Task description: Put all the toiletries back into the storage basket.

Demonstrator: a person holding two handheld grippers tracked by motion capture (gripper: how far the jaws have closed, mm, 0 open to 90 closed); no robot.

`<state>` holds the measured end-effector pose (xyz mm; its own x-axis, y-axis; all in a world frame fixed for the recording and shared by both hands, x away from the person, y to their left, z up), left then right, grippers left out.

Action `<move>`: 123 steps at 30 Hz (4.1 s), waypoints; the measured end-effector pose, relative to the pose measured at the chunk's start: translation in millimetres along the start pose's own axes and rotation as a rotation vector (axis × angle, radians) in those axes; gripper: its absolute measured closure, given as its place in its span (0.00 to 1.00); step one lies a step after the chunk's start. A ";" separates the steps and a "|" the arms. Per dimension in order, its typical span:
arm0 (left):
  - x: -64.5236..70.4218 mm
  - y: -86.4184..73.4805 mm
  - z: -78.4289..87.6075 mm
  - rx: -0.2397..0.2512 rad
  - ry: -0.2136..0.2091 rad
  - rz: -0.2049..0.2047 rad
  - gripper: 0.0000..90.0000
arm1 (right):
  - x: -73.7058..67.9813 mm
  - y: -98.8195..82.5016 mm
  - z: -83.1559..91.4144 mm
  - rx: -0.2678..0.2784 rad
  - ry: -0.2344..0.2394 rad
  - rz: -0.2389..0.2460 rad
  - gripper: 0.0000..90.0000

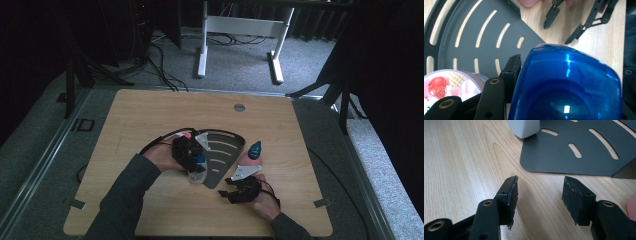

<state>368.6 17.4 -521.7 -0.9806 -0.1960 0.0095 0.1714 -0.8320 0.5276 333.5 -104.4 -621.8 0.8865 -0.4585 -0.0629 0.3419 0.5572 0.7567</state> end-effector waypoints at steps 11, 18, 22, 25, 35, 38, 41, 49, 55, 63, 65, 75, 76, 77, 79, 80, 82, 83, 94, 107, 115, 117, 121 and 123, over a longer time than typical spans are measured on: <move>-15.1 9.3 -8.5 0.015 0.039 0.042 0.61 | 0.0 0.5 0.4 0.002 -0.004 -0.001 0.51; -21.9 9.3 -10.4 0.014 0.058 0.058 0.61 | -0.2 -1.0 -1.4 -0.007 -0.010 0.009 0.50; -27.8 10.0 -12.3 0.004 0.069 0.075 0.61 | -0.6 -1.0 -1.9 -0.008 -0.007 0.010 0.50; -30.9 9.9 -14.0 0.004 0.078 0.085 0.61 | -1.0 -0.9 -2.0 -0.008 -0.005 0.011 0.50; -40.7 13.4 -15.1 0.012 0.105 0.118 0.61 | -1.0 -1.1 -1.8 -0.010 -0.003 0.005 0.49; -44.3 14.7 -15.4 0.002 0.118 0.125 0.61 | -0.8 -1.2 -1.6 -0.011 -0.004 0.005 0.49; -47.0 16.5 -14.9 0.000 0.128 0.132 0.61 | -0.7 -1.2 -1.6 -0.010 -0.003 0.006 0.49; -57.5 23.7 -13.3 0.013 0.154 0.167 0.61 | -0.6 -1.1 -1.1 -0.009 -0.001 0.007 0.49; -62.6 24.0 -15.6 0.017 0.170 0.191 0.61 | -1.2 -0.9 -1.0 -0.009 0.001 0.005 0.49; -70.6 23.7 -21.6 0.021 0.171 0.209 0.61 | -1.4 -0.5 0.1 -0.007 0.004 0.002 0.49; -72.6 24.6 -22.5 0.029 0.170 0.218 0.61 | -1.3 -0.3 0.5 -0.005 0.004 0.000 0.49; -83.6 28.4 -23.9 0.021 0.196 0.240 0.61 | -2.0 -0.1 0.4 -0.005 0.007 0.001 0.49; -84.8 29.1 -24.1 0.021 0.197 0.242 0.61 | -2.0 -0.1 0.5 -0.005 0.007 0.001 0.49; -86.0 29.8 -24.2 0.021 0.199 0.244 0.61 | -1.8 0.0 0.6 -0.004 0.006 0.000 0.49; -88.5 31.3 -24.8 0.026 0.207 0.252 0.61 | -1.6 0.0 0.8 -0.003 0.006 -0.001 0.49; -89.6 32.0 -25.1 0.028 0.209 0.254 0.61 | -1.7 0.1 0.8 -0.002 0.006 0.000 0.49; -91.8 33.2 -25.7 0.028 0.216 0.260 0.61 | -1.8 0.1 0.9 -0.003 0.007 0.001 0.49; -92.5 34.1 -26.1 0.032 0.219 0.265 0.61 | -1.8 0.2 1.0 -0.002 0.006 0.001 0.49; -105.0 35.2 -27.8 0.044 0.256 0.314 0.61 | -1.9 0.4 1.1 -0.001 0.007 0.001 0.49; -120.4 31.6 -25.6 0.066 0.307 0.371 0.61 | -2.4 0.2 0.5 -0.003 0.010 0.002 0.49; -128.4 29.4 -24.1 0.074 0.323 0.400 0.61 | -2.6 0.3 0.6 -0.003 0.011 0.000 0.49; -130.2 28.5 -23.5 0.076 0.329 0.411 0.61 | -2.8 0.4 0.6 -0.003 0.012 0.000 0.49; -134.3 25.8 -21.8 0.075 0.344 0.429 0.61 | -2.9 0.2 0.4 -0.003 0.013 0.001 0.49; -135.9 24.8 -21.2 0.073 0.352 0.434 0.61 | -2.8 0.3 0.3 -0.003 0.013 0.000 0.49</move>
<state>508.2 12.5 -527.9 -0.7285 -0.6840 -0.0385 0.5325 -0.6007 0.5963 331.0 -103.1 -621.2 0.8904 -0.4497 -0.0711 0.3428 0.5594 0.7547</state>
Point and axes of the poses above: each handheld gripper's, and its own axes: z roughly backward along the jaws, y roughly out of its top, x roughly to its right, the point moved 10 cm from there along -z, roughly forward along the jaws, and after that the axes turned 5 degrees about x, right-handed, at the moved point
